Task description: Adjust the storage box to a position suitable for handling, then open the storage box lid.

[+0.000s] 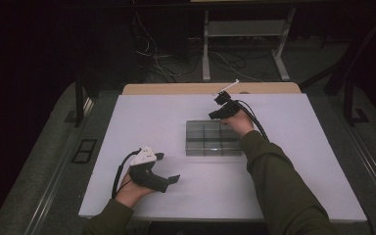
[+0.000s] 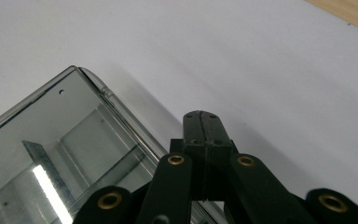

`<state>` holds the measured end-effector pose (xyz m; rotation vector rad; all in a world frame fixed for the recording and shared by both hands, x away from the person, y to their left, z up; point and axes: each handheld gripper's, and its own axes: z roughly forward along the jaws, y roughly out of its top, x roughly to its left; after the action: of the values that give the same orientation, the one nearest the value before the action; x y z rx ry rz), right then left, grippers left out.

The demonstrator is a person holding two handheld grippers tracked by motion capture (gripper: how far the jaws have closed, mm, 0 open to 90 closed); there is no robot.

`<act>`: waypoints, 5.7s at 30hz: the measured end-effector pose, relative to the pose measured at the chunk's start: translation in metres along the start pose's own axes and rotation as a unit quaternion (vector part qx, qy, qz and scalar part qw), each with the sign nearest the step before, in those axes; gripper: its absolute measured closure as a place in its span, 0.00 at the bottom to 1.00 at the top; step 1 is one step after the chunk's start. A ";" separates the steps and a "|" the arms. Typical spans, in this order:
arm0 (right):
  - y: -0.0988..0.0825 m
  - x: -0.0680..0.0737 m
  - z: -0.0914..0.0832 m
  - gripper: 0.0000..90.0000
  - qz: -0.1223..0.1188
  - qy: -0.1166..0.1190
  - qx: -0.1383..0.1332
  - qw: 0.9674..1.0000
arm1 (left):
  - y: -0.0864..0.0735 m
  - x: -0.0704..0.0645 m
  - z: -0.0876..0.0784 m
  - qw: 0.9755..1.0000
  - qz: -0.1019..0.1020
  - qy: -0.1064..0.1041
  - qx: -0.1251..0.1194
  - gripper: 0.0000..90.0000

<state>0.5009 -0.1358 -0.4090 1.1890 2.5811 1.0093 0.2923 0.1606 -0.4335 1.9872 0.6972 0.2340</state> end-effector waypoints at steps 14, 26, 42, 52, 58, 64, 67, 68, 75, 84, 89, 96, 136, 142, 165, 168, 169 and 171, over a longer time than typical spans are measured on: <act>-0.001 0.000 0.001 0.99 -0.003 -0.005 0.011 1.000 | 0.000 0.001 0.000 1.000 0.000 0.000 0.000 0.00; -0.005 0.008 -0.001 0.99 -0.015 0.001 0.014 1.000 | 0.000 0.001 -0.001 1.000 0.000 0.001 -0.001 0.00; -0.016 0.017 -0.008 0.99 -0.029 0.013 0.009 0.999 | 0.000 0.001 0.000 1.000 0.001 0.003 0.001 0.00; -0.026 0.030 -0.014 0.99 -0.044 0.022 0.014 0.999 | -0.001 0.001 0.000 1.000 0.002 0.005 0.002 0.00; -0.034 0.036 -0.019 0.99 -0.049 0.028 0.011 0.998 | -0.001 0.001 0.000 1.000 0.002 0.006 0.002 0.00; -0.041 0.040 -0.023 0.99 -0.053 0.033 0.011 0.998 | -0.001 0.001 0.000 1.000 0.001 0.007 0.003 0.00; -0.046 0.044 -0.026 0.99 -0.054 0.036 0.010 0.998 | -0.001 0.001 0.000 1.000 0.001 0.007 0.003 0.00; -0.049 0.046 -0.028 0.99 -0.054 0.037 0.010 0.998 | -0.001 0.001 0.001 1.000 0.001 0.007 0.003 0.00; -0.058 0.053 -0.033 0.99 -0.060 0.045 0.009 0.997 | -0.002 0.001 0.001 1.000 0.000 0.009 0.004 0.00; -0.068 0.063 -0.039 0.99 -0.066 0.054 0.010 0.996 | -0.002 0.001 0.001 1.000 -0.003 0.011 0.004 0.00; -0.072 0.067 -0.042 0.99 -0.070 0.053 0.011 0.996 | -0.002 0.001 0.001 1.000 -0.002 0.011 0.004 0.00; -0.077 0.073 -0.045 0.99 -0.075 0.056 0.011 0.996 | -0.003 0.002 0.001 1.000 -0.003 0.012 0.005 0.00; -0.144 0.039 -0.128 0.39 -0.039 0.047 -0.158 0.986 | -0.006 0.000 -0.002 1.000 0.001 0.014 0.015 0.00; -0.162 0.035 -0.137 0.39 -0.031 0.030 -0.158 0.987 | -0.006 0.001 -0.002 1.000 -0.003 0.016 0.013 0.00; -0.224 0.033 -0.149 0.39 -0.012 0.001 -0.151 0.988 | -0.005 0.001 -0.005 1.000 0.005 0.015 0.017 0.00; -0.230 0.034 -0.148 0.41 -0.009 0.002 -0.147 0.989 | -0.006 0.001 -0.006 1.000 0.001 0.016 0.013 0.03; -0.232 0.035 -0.148 0.43 -0.009 0.003 -0.145 0.989 | -0.006 0.001 -0.006 1.000 0.001 0.016 0.013 0.04; -0.234 0.036 -0.148 0.45 -0.011 0.005 -0.143 0.990 | -0.007 0.002 -0.007 1.000 -0.003 0.016 0.012 0.07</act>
<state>0.2735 -0.2965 -0.4345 1.0805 2.3472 1.3270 0.2882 0.1694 -0.4357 2.0077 0.7305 0.2548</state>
